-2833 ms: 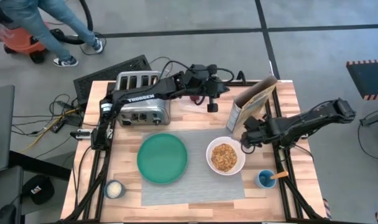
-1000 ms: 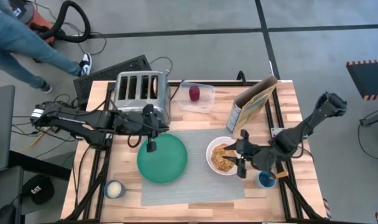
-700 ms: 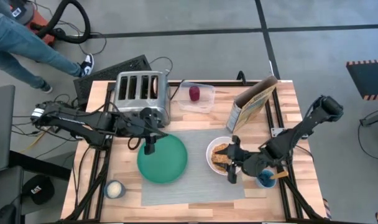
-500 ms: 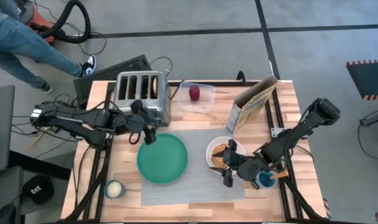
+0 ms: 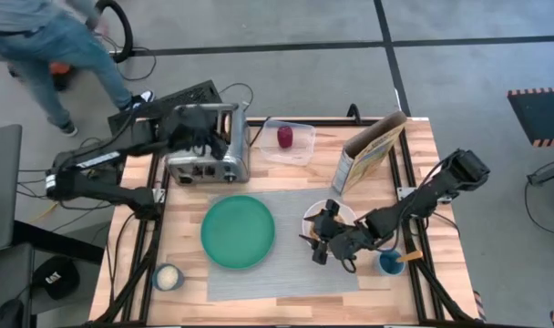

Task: Arrange a breakfast setting
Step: Put the bread onto the green plate

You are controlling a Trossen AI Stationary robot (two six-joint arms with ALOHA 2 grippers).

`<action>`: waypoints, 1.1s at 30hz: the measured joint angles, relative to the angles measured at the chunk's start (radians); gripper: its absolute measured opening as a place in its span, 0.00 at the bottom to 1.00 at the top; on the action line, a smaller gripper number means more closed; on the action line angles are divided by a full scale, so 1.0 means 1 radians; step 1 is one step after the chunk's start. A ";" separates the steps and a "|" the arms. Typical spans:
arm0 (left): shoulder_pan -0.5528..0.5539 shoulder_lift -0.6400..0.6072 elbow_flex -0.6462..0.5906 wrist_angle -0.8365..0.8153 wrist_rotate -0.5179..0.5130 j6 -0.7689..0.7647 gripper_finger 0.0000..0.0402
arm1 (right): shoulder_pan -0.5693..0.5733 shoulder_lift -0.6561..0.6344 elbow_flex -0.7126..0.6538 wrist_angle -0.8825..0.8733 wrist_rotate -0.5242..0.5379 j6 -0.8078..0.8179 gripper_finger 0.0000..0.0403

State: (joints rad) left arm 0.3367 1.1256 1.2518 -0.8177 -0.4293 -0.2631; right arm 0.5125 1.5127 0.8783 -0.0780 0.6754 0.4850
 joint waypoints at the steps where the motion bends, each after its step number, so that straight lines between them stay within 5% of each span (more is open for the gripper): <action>1: 0.042 0.017 0.005 0.003 0.029 0.010 0.62 | -0.003 0.000 0.000 0.002 -0.004 0.001 0.69; 12: 0.305 0.198 0.087 -0.015 0.179 0.046 0.54 | -0.002 -0.002 0.001 0.004 -0.022 -0.011 0.69; 33: 0.360 0.350 0.159 -0.048 0.187 -0.005 0.46 | 0.005 -0.002 0.001 -0.020 -0.023 -0.015 0.69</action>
State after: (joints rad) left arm 0.6968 1.4754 1.4105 -0.8658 -0.2419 -0.2684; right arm 0.5177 1.5112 0.8790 -0.0982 0.6521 0.4702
